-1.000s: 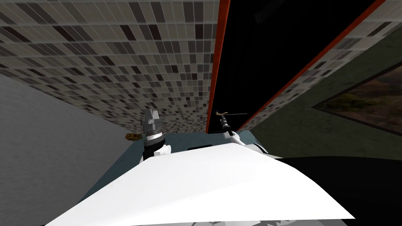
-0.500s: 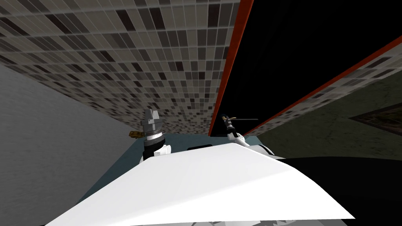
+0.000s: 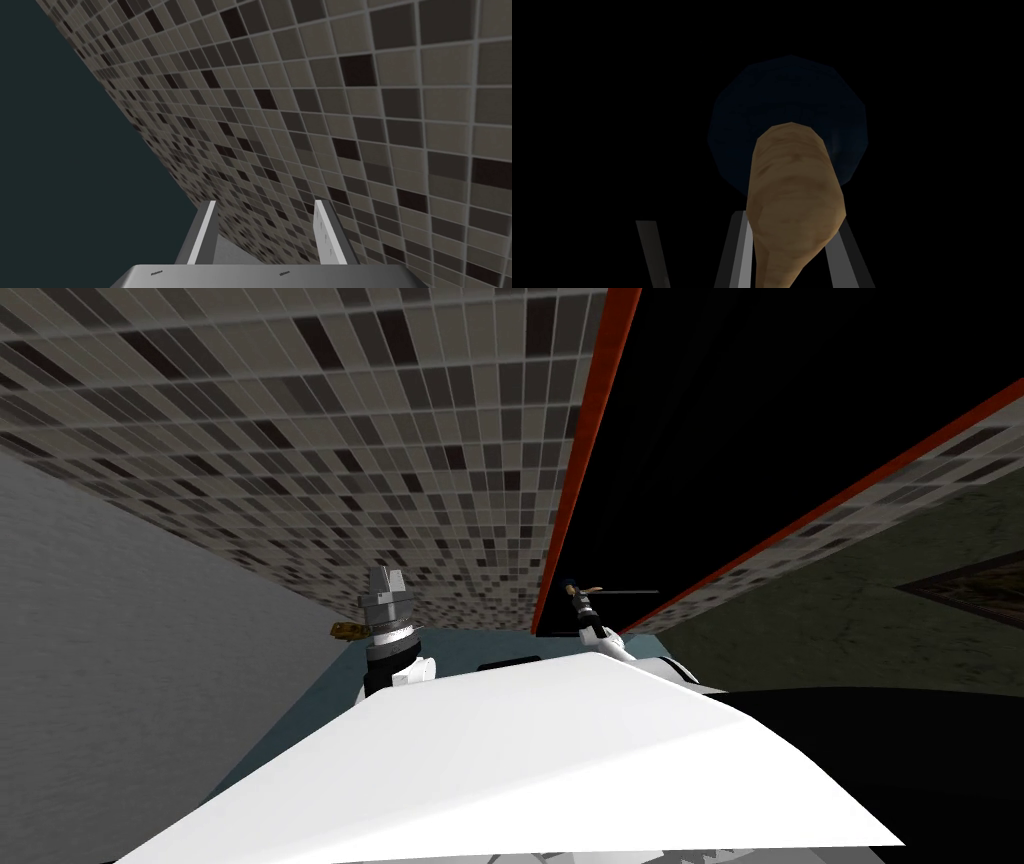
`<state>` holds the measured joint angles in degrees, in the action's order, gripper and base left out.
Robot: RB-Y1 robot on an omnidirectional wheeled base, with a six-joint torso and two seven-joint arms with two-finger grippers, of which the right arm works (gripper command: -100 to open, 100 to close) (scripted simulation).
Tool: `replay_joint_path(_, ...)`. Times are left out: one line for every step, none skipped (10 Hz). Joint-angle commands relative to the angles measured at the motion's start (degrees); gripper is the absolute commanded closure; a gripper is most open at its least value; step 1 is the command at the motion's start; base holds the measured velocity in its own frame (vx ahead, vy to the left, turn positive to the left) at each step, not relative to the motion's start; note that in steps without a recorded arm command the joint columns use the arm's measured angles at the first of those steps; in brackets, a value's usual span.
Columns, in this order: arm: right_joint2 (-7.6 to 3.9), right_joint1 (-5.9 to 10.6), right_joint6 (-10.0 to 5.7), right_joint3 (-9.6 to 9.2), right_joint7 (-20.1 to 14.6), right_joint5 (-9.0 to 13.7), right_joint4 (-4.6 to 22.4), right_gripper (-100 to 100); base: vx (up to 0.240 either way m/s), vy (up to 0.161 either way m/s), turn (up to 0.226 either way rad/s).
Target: Pull the door open
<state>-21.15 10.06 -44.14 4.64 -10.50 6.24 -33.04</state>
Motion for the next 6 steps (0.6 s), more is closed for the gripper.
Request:
replay_joint_path(-0.05, -0.01, -0.07, 0.01, 0.08, -0.02, -0.03, 100, 0.0, 0.0, 0.0)
replay_joint_path(-0.05, -0.01, -0.07, 0.01, 0.08, -0.02, -0.03, 100, 0.0, 0.0, 0.0)
replay_joint_path(-0.57, -0.38, -0.47, -0.68, -0.85, -0.33, -0.07, 100, -0.092, -0.021, 0.085)
replay_joint_path(-0.8, -0.51, -0.66, -0.94, -1.21, -0.46, -0.11, 100, -0.153, -0.052, 0.113)
replay_joint_path(-1.32, -0.83, -1.1, -1.55, -2.01, -0.76, -0.2, 100, -0.195, -0.067, 0.112)
replay_joint_path(-1.92, -1.2, -1.6, -2.25, -2.93, -1.1, -0.29, 100, -0.204, -0.096, 0.145)
